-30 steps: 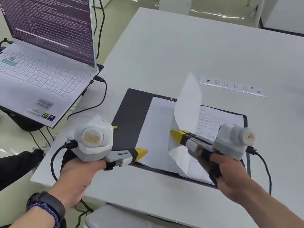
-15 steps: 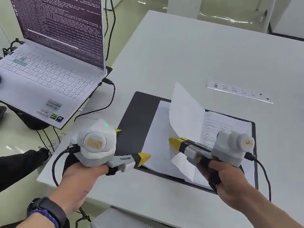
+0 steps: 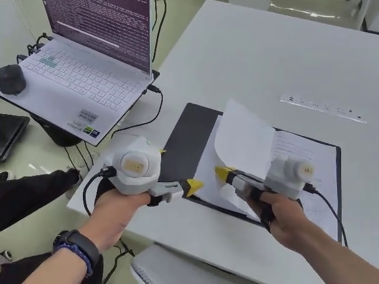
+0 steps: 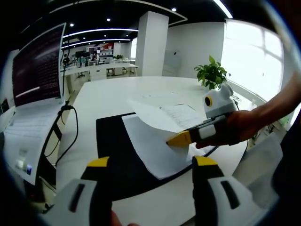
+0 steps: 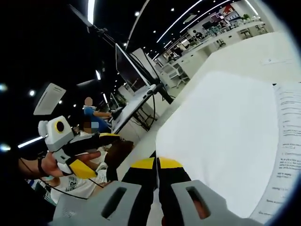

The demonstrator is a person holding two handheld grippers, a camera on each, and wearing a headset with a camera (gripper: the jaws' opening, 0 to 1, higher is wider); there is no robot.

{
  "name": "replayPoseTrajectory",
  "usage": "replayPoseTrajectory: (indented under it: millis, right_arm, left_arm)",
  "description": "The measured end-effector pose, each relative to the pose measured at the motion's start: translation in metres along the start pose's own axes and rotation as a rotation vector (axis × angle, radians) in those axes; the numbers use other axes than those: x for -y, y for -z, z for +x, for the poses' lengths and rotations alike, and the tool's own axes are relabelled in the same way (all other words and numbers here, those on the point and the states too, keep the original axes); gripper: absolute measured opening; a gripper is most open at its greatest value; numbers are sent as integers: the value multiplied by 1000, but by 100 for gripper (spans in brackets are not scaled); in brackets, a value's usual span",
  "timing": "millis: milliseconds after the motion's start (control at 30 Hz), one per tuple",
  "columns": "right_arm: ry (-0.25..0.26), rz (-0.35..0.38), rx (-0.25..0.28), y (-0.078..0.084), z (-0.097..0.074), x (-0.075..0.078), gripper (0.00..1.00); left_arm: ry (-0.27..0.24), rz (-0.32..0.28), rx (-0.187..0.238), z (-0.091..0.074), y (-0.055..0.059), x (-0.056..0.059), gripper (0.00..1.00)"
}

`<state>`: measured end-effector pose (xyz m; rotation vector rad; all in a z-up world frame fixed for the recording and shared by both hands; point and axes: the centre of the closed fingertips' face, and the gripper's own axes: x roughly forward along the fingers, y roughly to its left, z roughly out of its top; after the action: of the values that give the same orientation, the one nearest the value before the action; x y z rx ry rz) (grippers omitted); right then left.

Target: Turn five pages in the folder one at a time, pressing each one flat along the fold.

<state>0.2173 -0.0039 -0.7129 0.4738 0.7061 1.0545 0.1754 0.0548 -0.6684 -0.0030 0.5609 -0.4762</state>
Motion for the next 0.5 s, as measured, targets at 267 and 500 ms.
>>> replayPoseTrajectory:
  millis: [267, 500]
  right_arm:
    - [13, 32, -42, 15, 19, 16, 0]
    - [47, 84, -88, 35, 30, 29, 0]
  left_arm:
    - [-11, -23, -20, -4, 9, -5, 68]
    - [-17, -26, -42, -6, 14, -9, 67]
